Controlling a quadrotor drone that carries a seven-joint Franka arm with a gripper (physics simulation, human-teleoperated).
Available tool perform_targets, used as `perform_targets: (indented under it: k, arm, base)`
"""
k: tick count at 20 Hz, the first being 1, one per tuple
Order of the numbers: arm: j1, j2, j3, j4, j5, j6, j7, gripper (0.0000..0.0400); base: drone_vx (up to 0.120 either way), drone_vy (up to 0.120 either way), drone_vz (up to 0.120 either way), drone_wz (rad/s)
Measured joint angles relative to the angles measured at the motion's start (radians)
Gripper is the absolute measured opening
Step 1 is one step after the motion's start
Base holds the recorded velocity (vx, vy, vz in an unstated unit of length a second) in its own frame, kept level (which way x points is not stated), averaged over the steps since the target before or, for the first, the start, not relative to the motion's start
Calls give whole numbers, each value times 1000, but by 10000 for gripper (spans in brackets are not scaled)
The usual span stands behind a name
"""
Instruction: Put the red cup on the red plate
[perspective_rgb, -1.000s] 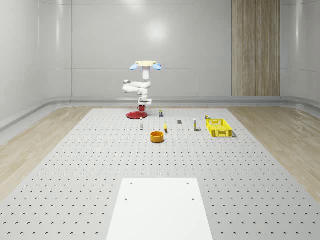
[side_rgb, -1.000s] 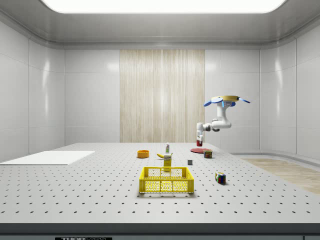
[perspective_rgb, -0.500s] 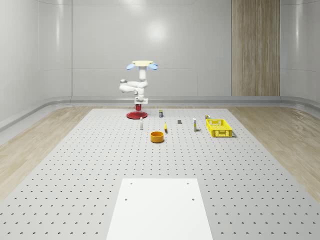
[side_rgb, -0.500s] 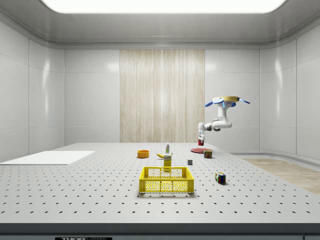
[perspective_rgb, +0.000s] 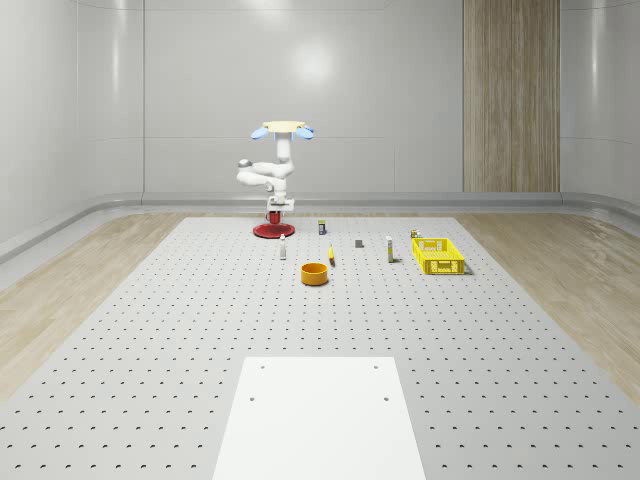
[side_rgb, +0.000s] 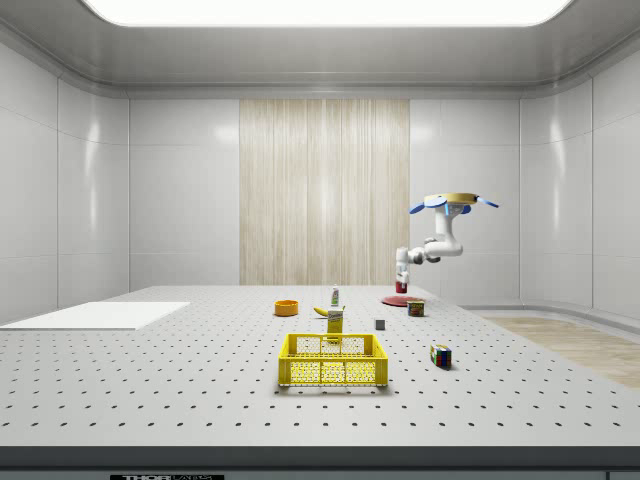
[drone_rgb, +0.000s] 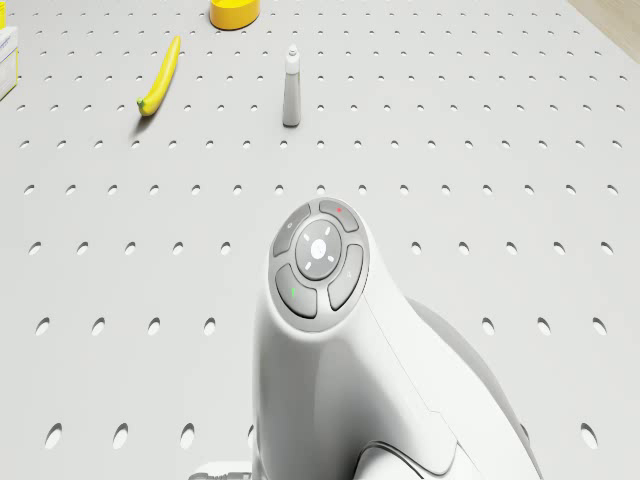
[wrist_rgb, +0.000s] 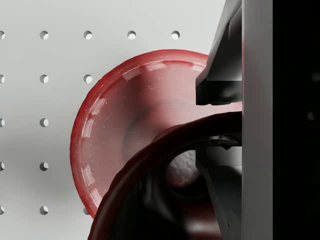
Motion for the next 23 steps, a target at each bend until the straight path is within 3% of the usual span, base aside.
perform_targets:
  k: [9, 10, 11, 13, 15, 18, 23]
  arm:
    - [-20, 5, -107, 31, -102, 35, 1, 100]
    - [-22, 6, -114, 34, -108, 37, 1, 124]
    - [-22, 7, -119, 35, -114, 38, 0, 185]
    - [-23, 10, -125, 37, -120, 38, 0, 269]
    - [-20, 12, -117, 34, -113, 32, -1, 321]
    - [-14, 15, -96, 26, -95, 21, -2, 363]
    - [-9, 18, -80, 21, -81, 11, -4, 388]
  base:
    - [0, 0, 0, 0]
    - [0, 0, 0, 0]
    - [0, 0, 0, 0]
    - [0, 0, 0, 0]
    - [0, 0, 0, 0]
    - [0, 0, 0, 0]
    - [0, 0, 0, 0]
